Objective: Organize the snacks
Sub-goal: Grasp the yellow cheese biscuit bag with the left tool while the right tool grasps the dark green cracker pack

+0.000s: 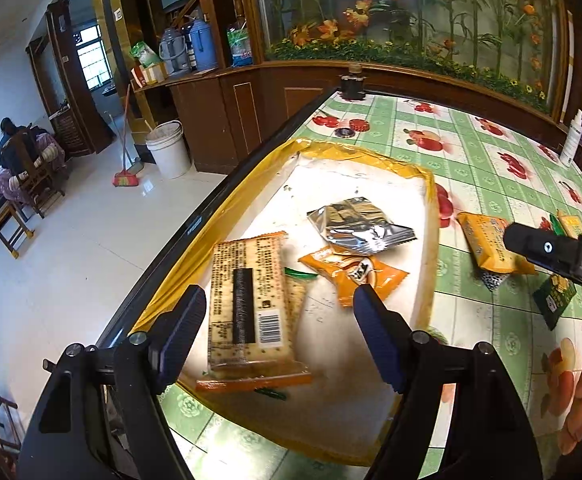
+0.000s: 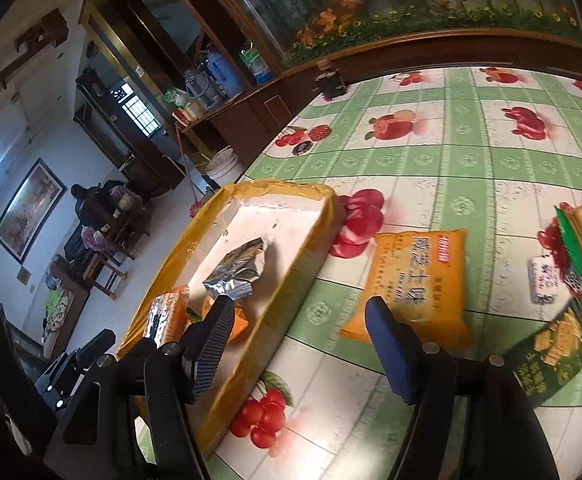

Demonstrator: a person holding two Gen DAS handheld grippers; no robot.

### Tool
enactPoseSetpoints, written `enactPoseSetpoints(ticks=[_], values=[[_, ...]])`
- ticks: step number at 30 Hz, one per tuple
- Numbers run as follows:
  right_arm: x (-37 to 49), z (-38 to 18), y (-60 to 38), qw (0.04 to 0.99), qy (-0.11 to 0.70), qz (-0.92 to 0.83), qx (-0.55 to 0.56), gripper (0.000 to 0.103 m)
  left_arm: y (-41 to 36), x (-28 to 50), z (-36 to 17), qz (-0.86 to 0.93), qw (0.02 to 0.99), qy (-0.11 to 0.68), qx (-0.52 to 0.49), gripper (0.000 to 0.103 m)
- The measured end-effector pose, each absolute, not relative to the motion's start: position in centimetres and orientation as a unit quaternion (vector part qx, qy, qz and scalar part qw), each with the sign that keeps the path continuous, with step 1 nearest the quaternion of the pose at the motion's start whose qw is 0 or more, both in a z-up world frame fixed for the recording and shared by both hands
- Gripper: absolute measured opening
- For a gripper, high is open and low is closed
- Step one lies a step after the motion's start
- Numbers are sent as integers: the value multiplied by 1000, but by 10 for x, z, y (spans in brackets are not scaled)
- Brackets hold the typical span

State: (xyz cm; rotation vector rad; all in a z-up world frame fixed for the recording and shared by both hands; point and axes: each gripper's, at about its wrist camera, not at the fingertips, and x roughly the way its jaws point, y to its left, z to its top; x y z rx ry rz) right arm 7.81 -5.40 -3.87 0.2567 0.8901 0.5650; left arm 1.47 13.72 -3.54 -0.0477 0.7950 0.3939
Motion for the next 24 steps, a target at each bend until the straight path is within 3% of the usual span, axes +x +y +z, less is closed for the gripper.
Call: enactPoseSetpoints(ticks=[24], values=[[37,-81,-201,867,443,156,167,72,41,34,-43,71,903,424,-8,77]])
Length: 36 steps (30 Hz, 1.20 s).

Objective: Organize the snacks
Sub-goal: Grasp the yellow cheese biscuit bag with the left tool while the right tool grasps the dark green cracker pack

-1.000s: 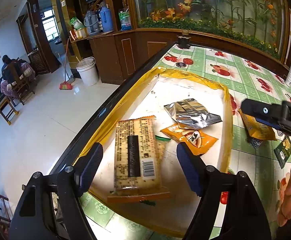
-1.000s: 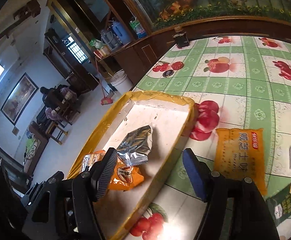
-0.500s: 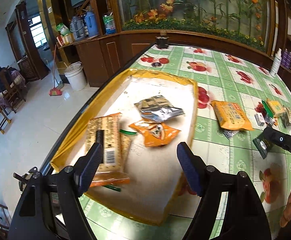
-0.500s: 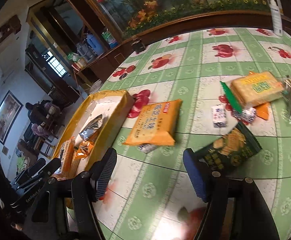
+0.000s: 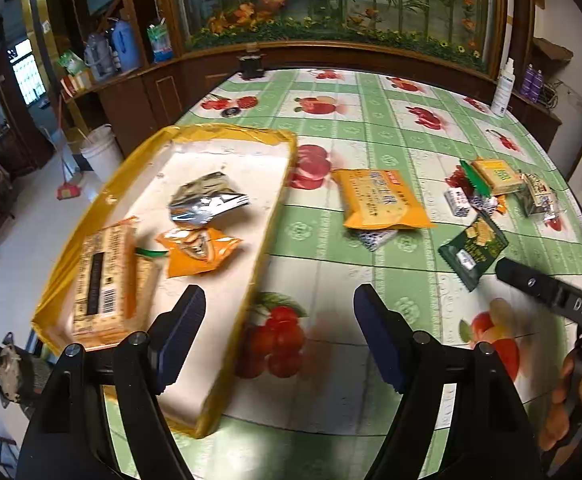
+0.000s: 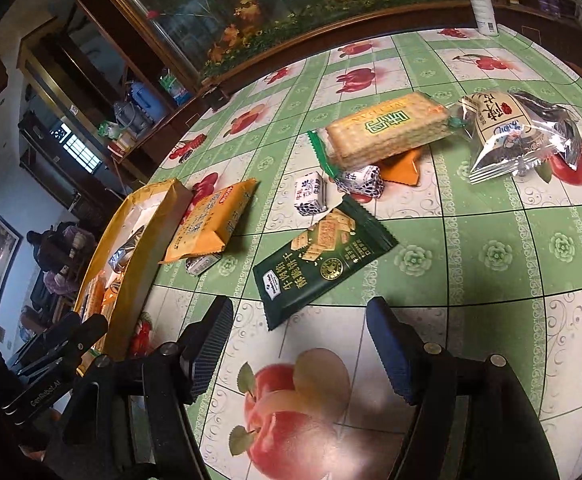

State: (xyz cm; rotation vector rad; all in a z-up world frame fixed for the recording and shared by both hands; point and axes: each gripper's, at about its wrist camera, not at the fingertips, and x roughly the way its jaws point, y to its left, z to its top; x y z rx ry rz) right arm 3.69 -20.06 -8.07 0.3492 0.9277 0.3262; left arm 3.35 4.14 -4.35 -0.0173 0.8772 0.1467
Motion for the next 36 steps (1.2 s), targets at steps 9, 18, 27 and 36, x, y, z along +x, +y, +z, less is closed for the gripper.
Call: enactPoseSetpoints(ticks=[9,18,27,36], values=[[36,-84,-201,862,450,168,164,75,12,87,-36,28,900,434,-28,77],[37,-84,-193,862,452,174,148,79,-15,144,-56,16,881,473,-7,77],[50,-84,-180,868,455,162,119,85,-20,185,-91,23,858,513,19,77],[61,-84,-172,878,449,136,99,87,8,159,-68,5,887,459,-52,69]])
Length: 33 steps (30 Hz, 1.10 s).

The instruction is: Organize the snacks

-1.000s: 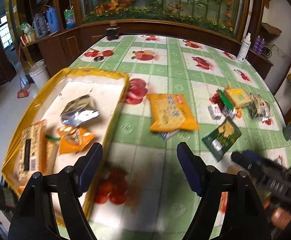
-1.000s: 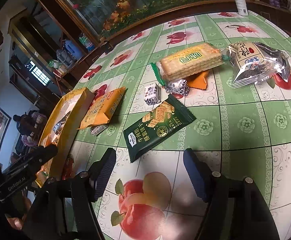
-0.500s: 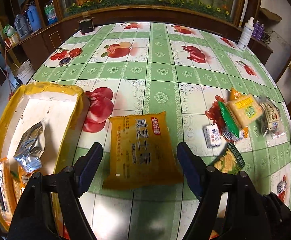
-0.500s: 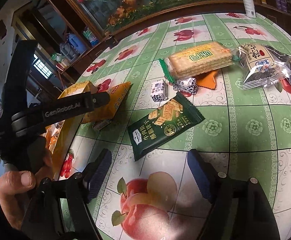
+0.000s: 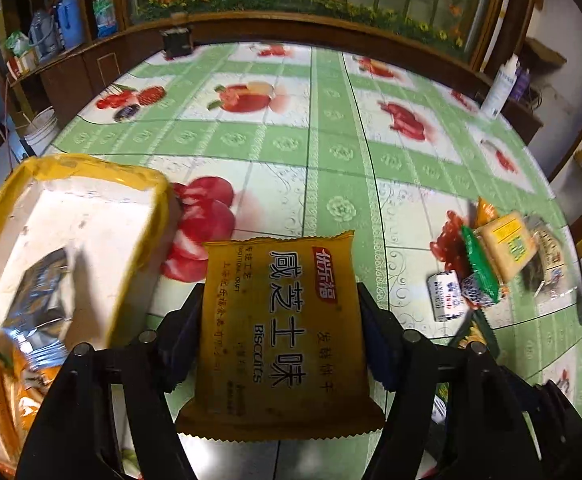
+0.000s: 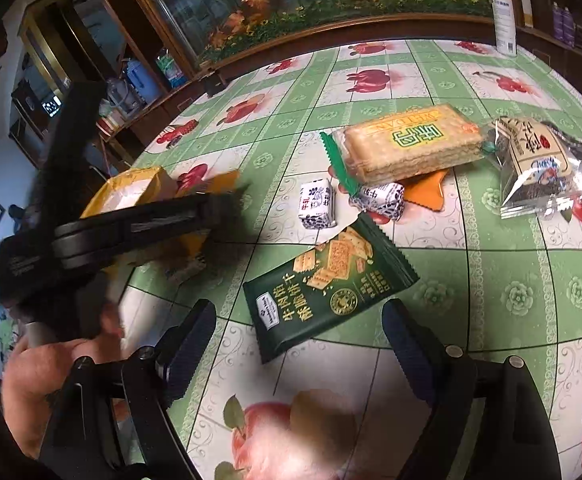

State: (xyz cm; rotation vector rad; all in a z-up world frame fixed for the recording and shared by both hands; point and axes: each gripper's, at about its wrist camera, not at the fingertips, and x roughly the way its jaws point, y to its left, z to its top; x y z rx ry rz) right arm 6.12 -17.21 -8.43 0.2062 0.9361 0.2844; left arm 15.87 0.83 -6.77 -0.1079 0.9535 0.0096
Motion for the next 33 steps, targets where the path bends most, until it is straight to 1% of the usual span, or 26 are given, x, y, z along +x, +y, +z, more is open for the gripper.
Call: enactPoseSetpoints(ticks=[3,7,9,10,11,12,13,16,17,20,26,27,29,33], values=[[66,-85,-160,884,447,119,65,88,19,137,-52,3,896,440,-62,69],[77,-90,-139,891,445,89,-2,88,32,110,-44,1,899,432,-72,69],[85,-92,-132,893,441,83,-29,85,37,100,-45,0,898,433,-75,69],[87,-92,-128,892,441,82,-51,79,40,96,-46,-1,897,435,-78,69],[87,-91,-125,892,438,93,-65,63,42,92,-46,-1,896,438,-80,69],[84,-89,-125,888,439,118,-72,55,46,87,-47,0,895,439,-84,69],[81,-88,-124,884,440,131,-86,45,48,84,-48,0,894,439,-88,69],[70,-85,-136,877,449,143,-89,47,51,75,-50,-4,893,439,-97,69],[67,-85,-145,880,450,135,-70,51,50,73,-51,-5,892,440,-100,69],[59,-85,-162,885,448,124,-22,51,47,68,-55,-12,889,447,-100,69],[51,-87,-158,890,442,99,-57,52,41,50,-53,-10,891,444,-91,69],[49,-87,-156,891,438,98,-62,52,40,48,-51,-10,892,442,-89,69],[45,-87,-156,892,435,100,-62,46,38,43,-48,-7,896,436,-80,69],[36,-80,-160,892,432,128,-19,45,31,33,-39,7,905,421,-55,69]])
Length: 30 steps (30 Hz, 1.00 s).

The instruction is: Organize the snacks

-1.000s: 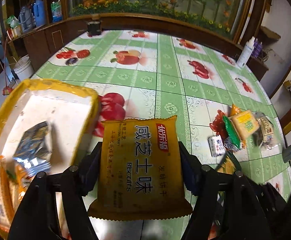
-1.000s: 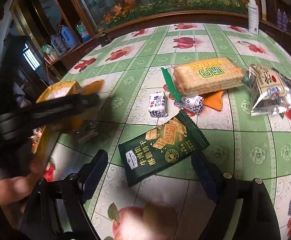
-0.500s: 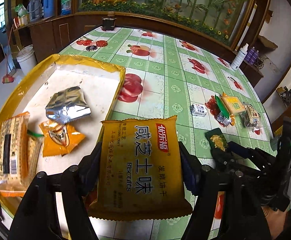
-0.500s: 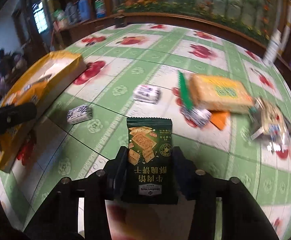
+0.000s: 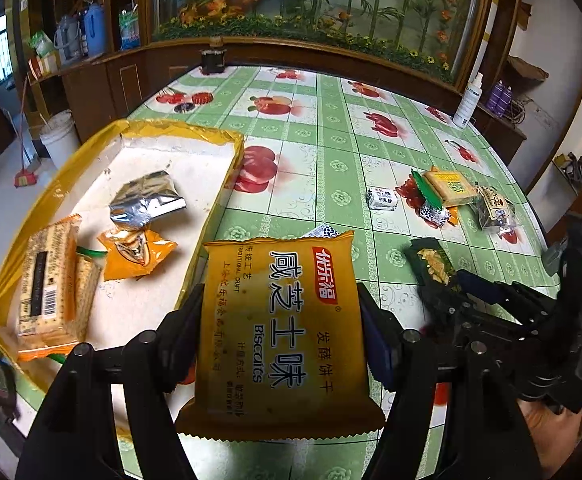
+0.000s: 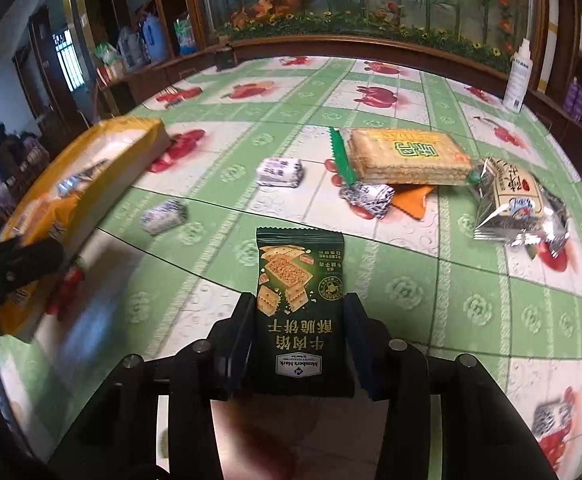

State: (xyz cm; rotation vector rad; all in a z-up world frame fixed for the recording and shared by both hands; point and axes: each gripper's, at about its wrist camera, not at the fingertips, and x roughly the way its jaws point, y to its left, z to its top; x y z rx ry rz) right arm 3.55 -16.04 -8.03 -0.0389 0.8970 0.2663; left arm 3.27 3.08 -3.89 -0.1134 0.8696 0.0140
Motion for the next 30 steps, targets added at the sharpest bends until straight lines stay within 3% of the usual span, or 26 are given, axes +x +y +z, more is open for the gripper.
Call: enactPoseSetpoints(ticks=[10,30], values=[[13,-48,-157,903,398,160,12,45,27,21,-32,22,912,408,-32,69],[-1,-40,-116,893,400,206,-1,45,53,9,-37,47,912,404,-47,69]])
